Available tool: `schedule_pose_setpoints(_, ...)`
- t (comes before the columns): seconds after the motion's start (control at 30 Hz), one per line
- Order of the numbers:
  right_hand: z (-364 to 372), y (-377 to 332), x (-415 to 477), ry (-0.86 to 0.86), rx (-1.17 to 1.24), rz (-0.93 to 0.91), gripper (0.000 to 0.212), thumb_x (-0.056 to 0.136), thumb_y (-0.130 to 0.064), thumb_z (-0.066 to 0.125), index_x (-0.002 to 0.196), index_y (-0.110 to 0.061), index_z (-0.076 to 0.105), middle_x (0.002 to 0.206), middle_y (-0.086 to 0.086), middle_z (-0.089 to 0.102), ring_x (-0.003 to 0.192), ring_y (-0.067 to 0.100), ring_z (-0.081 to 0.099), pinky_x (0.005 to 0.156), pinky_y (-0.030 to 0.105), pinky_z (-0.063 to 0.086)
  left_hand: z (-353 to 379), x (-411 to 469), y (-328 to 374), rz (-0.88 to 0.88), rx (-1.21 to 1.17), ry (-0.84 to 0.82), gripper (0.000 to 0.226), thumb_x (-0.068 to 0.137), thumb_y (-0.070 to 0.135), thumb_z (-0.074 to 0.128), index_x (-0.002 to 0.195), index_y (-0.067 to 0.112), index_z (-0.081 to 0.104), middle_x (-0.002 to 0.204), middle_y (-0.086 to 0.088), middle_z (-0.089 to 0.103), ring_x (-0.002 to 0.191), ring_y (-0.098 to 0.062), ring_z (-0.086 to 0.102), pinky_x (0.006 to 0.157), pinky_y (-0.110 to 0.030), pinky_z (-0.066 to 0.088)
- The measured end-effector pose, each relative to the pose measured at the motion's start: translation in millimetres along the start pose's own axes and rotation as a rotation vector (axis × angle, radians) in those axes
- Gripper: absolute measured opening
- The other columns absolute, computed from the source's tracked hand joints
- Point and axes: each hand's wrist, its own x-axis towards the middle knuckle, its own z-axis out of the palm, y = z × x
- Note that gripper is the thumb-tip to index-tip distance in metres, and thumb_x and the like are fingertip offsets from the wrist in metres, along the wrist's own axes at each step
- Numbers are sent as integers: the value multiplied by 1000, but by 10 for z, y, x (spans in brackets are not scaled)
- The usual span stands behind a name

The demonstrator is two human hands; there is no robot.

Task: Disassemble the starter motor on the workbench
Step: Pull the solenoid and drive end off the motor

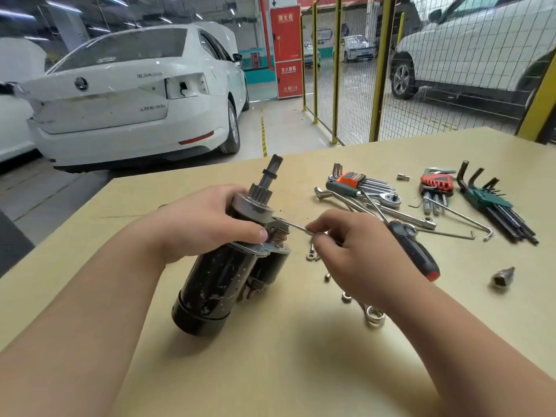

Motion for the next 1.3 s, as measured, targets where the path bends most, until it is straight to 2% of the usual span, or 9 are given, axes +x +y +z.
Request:
schedule_pose_setpoints(0.23,20,-34,-107,-30,31,25,19,87,-18,52,90,-25,69,61,-5,64,48,16,58,46,34,50,19,-22,-1,0,8,13,43,60,39,75,101,28,67,98,3,73,95,-19,68,97,-47,47)
schedule_pose_setpoints(0.4,52,-25,-119,-27,36,7,18,88,-19,53,92,-25,69,68,-4,67,50,12,55,52,27,46,37,-34,-4,0,-1,30,39,65,36,74,102,27,68,97,5,74,92,-15,69,96,-43,48)
schedule_pose_setpoints(0.5,77,-25,-133,-43,-25,-19,20,88,-19,53,95,-25,70,62,-13,59,53,5,50,49,12,37,48,-42,-8,1,-8,52,41,63,37,75,102,26,69,98,4,74,93,-17,69,97,-44,48)
schedule_pose_setpoints(0.6,86,-33,-145,-39,-63,-34,20,88,-19,53,96,-24,71,58,-17,52,55,2,48,51,9,32,50,-50,-10,15,-12,53,44,60,40,77,101,27,69,96,4,74,92,-17,69,95,-44,49)
schedule_pose_setpoints(0.73,63,-36,-140,-19,-52,-38,19,87,-18,54,94,-23,71,69,-9,65,61,8,54,57,21,41,51,-54,-24,21,-25,69,39,61,37,78,98,27,71,96,3,74,92,-18,70,94,-45,50)
schedule_pose_setpoints(0.93,64,-35,-138,8,1,-29,18,87,-18,54,93,-24,71,69,-6,67,56,11,56,56,24,46,61,-44,-35,26,-61,89,38,62,32,77,98,22,72,96,1,75,92,-19,70,95,-44,50)
schedule_pose_setpoints(1.1,112,-33,-144,6,-35,-34,18,90,-20,54,96,-24,70,62,-18,53,55,-1,47,52,9,30,72,-28,-48,28,-91,96,33,63,28,76,95,21,73,96,-2,75,93,-22,70,96,-45,50)
schedule_pose_setpoints(1.17,134,-40,-148,24,-38,-33,18,90,-19,53,96,-22,70,59,-20,49,53,-2,43,52,10,29,75,-28,-52,29,-87,94,33,63,29,76,95,21,73,96,-2,75,93,-23,70,96,-47,49)
schedule_pose_setpoints(1.3,176,-68,-146,49,-34,-35,18,90,-18,53,96,-19,70,66,-12,54,57,6,42,58,23,33,79,-34,-39,33,-37,95,37,63,33,76,98,23,71,96,1,74,93,-20,70,96,-47,49)
